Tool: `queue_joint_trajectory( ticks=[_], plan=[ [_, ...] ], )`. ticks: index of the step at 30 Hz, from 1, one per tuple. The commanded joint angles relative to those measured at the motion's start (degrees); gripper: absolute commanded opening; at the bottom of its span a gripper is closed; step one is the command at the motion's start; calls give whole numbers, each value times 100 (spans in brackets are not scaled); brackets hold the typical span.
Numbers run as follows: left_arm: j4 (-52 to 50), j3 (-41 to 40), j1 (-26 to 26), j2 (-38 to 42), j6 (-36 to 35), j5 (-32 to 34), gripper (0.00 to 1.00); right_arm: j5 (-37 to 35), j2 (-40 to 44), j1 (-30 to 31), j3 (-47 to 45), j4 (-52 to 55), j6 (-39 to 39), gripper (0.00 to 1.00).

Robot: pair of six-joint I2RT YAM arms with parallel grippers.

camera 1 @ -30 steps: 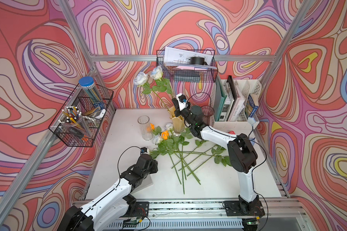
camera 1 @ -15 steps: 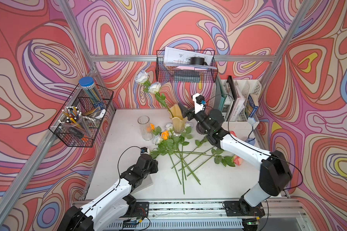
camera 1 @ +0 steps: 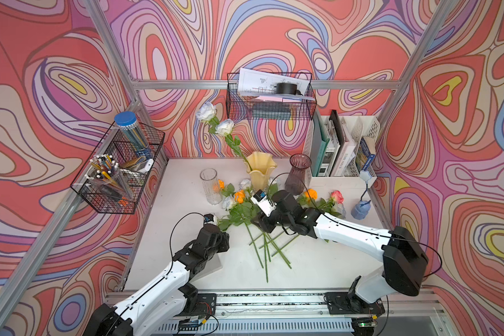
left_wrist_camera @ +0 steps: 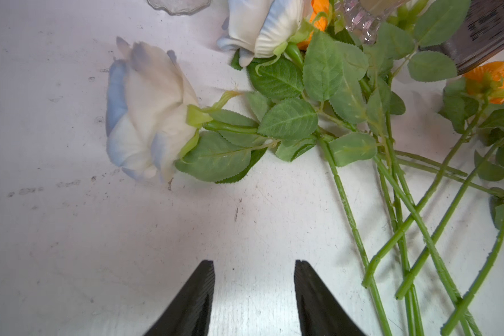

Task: Arrange the flowers in different vases according to their colors
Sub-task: Pick up the flower at the center of the board.

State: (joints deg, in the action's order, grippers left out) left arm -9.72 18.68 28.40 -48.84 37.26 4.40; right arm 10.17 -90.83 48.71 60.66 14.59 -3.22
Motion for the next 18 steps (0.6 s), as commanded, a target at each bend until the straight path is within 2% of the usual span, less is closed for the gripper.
queue_joint_trajectory(
  ticks=[1, 11, 18],
  plan=[
    [-153, 99, -36, 68, -111, -10, 51, -164, -90, 34, 204, 513, -139, 44],
    [-92, 31, -40, 103, -80, -6, 51, -467, -1256, 49, 870, 1037, -37, 37],
    [-84, 16, -32, 125, -72, 2, 51, -522, -1617, 45, 1071, 1029, -27, 33]
  ],
)
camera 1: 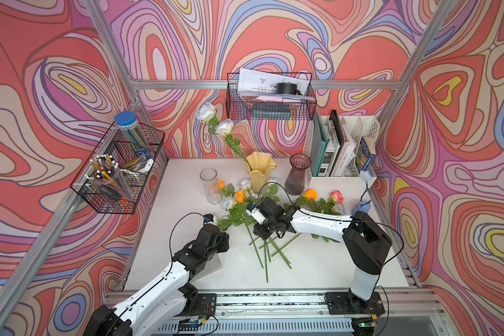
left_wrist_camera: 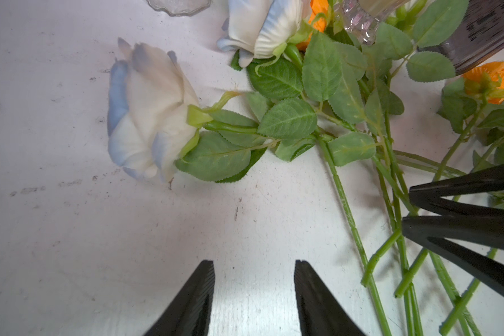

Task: Arrange the flowers in different vases according to their colors
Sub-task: Pick up the flower at the center of the board.

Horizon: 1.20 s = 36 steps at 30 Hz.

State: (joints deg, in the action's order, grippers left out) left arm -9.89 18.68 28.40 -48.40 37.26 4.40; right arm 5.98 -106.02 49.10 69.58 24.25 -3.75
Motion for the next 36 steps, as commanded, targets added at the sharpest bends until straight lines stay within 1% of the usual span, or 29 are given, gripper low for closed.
queue_joint_trajectory(
  ticks=[1, 10, 22, 25, 28, 32, 34, 36],
  plan=[
    [-57, 12, -31, 77, -76, 14, 51, -105, -141, 3, 199, 62, 23, 33],
    [-39, 4, -37, 76, -75, 24, 51, -305, -420, 10, 363, 149, 80, 28],
    [-47, -5, -29, 58, -56, 34, 51, -674, -232, 3, 230, 389, 157, 28],
    [-27, -31, -34, 81, -51, 34, 51, -635, -139, 2, 152, 363, 156, 29],
    [-28, -27, -34, 60, -51, 46, 51, -751, -47, 8, 155, 449, 160, 30],
    [-24, -31, -29, 68, -44, 34, 51, -729, 127, 4, 92, 416, 164, 34],
    [-13, -31, -32, 59, -51, 43, 51, -682, 47, 3, 155, 510, 203, 34],
    [-4, -31, -34, 51, -52, 38, 51, -639, -34, 3, 152, 461, 208, 31]
  ],
)
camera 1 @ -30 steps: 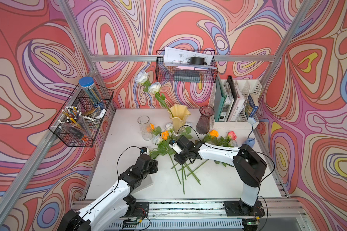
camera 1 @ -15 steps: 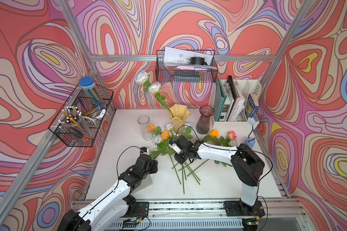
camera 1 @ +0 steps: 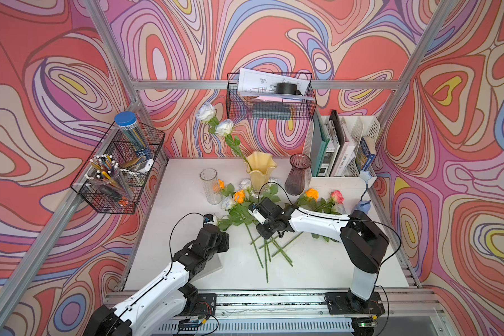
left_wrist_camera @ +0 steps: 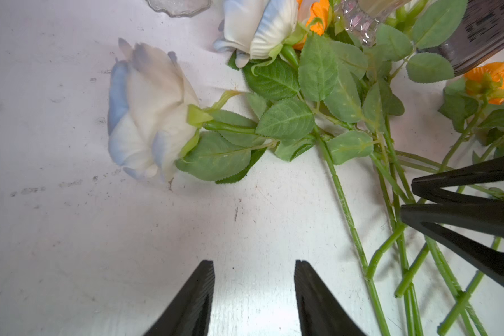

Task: Arrange the flowers in different vases according to their colors
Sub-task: Pick up the flower at the center of the board, then insert the flower into the vase.

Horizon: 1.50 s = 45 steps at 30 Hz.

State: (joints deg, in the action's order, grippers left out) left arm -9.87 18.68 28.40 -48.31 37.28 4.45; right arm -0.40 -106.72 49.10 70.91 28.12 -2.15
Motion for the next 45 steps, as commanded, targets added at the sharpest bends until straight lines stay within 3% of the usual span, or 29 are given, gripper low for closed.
queue_joint_trajectory(
  ticks=[1, 11, 15, 16, 32, 40, 43, 45],
  plan=[
    [-6, -41, -35, 50, -54, 30, 51, 61, -8, 2, 11, 51, 33, 29],
    [11, -73, -36, 86, -58, 29, 51, 197, -367, 4, 207, -47, -31, 21],
    [11, -71, -37, 94, -53, 38, 51, 114, -448, 3, 311, -4, -32, 4],
    [15, -75, -36, 100, -56, 34, 51, 74, -383, 4, 301, -30, -32, 0],
    [97, -113, -33, 104, -97, -7, 51, 366, 1941, -1, -3, 46, 229, 0],
    [169, -113, -33, 20, -123, -26, 51, -317, 3511, -1, -696, -1939, 445, 0],
    [195, -110, -29, -19, -131, -40, 51, -1107, 3662, -36, -684, -3307, 926, 0],
    [213, -110, -36, -35, -140, -44, 51, -1210, 3419, -222, -378, -4000, 1209, 0]
  ],
)
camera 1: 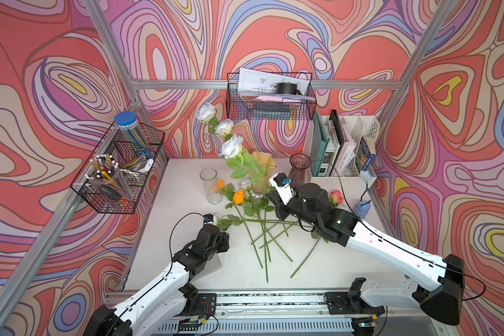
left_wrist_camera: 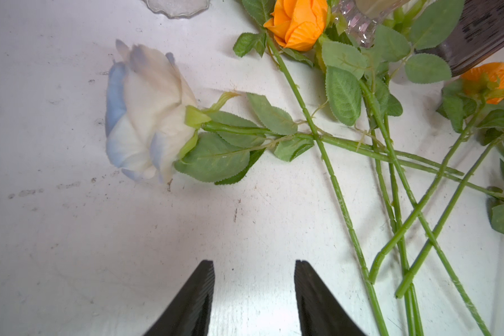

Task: Arrange the flowers in different vases according to their colors
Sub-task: Insert the flower into the vase.

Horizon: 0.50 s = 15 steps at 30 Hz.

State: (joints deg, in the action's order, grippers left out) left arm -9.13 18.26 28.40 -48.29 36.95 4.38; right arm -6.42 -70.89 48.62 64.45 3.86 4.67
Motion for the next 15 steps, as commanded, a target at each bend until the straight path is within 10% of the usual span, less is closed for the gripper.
queue_joint_trajectory(
  ticks=[1, 15],
  plan=[
    [139, -67, -35, -43, -113, -34, 51, -485, -400, -341, 611, -1686, 535, 0],
    [148, -86, -30, -18, -131, -79, 51, 228, -3734, -1307, 3550, -2973, 607, 0]
  ],
)
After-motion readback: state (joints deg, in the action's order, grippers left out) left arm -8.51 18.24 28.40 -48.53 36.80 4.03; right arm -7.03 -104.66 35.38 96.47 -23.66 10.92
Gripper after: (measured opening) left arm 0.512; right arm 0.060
